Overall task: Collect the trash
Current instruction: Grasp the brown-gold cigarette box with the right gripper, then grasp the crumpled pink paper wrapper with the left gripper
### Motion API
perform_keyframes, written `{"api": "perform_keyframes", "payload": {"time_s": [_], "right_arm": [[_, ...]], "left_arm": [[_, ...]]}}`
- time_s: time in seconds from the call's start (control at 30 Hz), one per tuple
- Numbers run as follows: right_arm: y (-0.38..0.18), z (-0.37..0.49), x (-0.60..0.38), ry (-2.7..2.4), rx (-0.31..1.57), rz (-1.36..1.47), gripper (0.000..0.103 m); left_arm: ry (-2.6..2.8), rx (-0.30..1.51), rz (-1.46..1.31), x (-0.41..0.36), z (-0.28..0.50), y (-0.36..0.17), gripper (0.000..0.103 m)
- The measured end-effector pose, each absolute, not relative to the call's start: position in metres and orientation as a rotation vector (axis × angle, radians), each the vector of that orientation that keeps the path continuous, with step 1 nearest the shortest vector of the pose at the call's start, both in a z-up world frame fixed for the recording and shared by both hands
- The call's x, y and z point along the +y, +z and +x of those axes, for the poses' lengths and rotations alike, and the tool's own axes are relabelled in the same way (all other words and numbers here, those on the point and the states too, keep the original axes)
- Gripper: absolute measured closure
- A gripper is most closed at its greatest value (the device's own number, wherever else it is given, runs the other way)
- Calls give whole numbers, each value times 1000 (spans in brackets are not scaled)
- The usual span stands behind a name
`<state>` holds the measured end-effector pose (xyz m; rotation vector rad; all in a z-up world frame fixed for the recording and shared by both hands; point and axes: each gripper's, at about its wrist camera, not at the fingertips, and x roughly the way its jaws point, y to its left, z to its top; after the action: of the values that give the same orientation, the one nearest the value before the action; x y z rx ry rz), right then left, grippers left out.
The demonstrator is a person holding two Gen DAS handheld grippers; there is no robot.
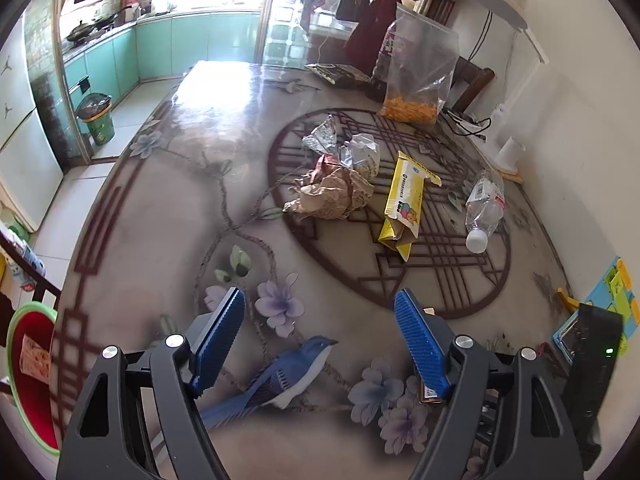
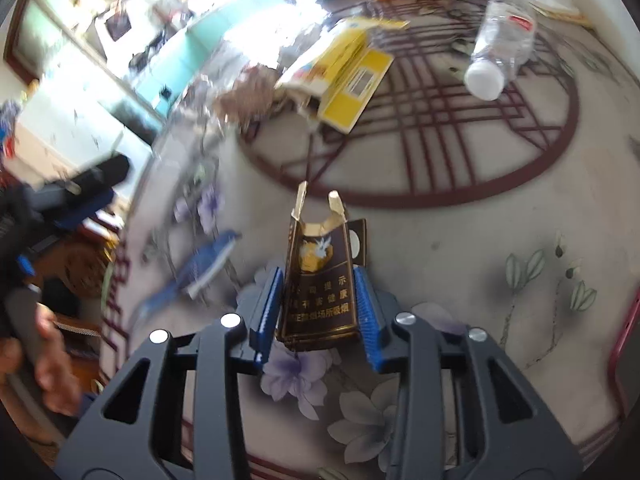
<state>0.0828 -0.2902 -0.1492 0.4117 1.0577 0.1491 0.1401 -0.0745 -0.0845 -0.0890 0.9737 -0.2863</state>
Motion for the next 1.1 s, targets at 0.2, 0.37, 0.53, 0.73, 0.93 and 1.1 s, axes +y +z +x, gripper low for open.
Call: {"api": "perform_keyframes", "payload": {"time_s": [0.2,0.37,0.53,0.73,0.93,1.1], "right_arm": [[-145,80,-304,144,1017,484,67],[-145,81,-310,158,1010,530,67],[-147,81,-318,157,1004,576,67],[-150,83,-319,159,1008,591,67],[-153,82,-319,158,1018,600,67],[-158,86,-311,175,1038,568,67]], "left_arm": [[-272,969,-54,-95,170,-92,29],[-240,966,-91,-104,205,-94,29],[-188,1015,-204,-105,242,-105,24],[-137,1088,-265,-108,268,-130,24],[-139,1172,-251,-112,277,-153,54],[-167,1133,-165,-116,264,-146,63]]}}
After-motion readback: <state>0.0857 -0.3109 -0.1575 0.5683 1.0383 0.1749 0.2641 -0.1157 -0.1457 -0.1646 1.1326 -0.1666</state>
